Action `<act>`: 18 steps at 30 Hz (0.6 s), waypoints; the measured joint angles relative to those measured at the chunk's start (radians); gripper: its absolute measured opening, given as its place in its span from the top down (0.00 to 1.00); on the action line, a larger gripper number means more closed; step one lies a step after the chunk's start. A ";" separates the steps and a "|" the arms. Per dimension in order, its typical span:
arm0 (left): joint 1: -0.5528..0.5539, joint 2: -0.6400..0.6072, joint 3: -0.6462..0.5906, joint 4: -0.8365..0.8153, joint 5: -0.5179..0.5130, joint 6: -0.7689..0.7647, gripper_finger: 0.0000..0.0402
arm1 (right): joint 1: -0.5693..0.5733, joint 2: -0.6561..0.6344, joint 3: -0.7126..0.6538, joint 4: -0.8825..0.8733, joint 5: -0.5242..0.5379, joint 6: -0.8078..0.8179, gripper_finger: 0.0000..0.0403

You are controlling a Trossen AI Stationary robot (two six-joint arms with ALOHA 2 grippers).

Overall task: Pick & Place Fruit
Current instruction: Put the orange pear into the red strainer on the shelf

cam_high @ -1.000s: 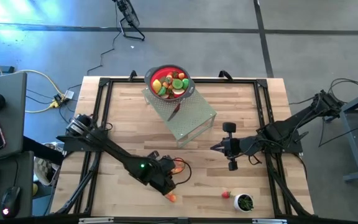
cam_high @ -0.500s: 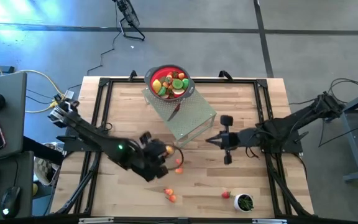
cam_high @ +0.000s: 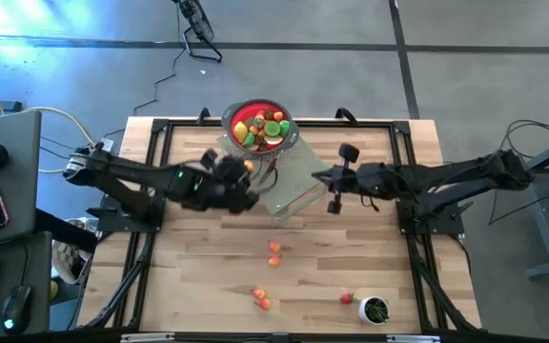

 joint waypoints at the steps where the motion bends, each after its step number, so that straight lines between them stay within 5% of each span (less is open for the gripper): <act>1: 0.032 -0.001 0.000 0.002 0.000 0.019 0.67 | -0.020 0.000 0.000 0.000 0.000 -0.001 0.99; 18: 0.521 -0.004 0.000 0.293 0.319 0.243 0.67 | -0.282 0.000 0.000 -0.026 -0.005 -0.050 0.99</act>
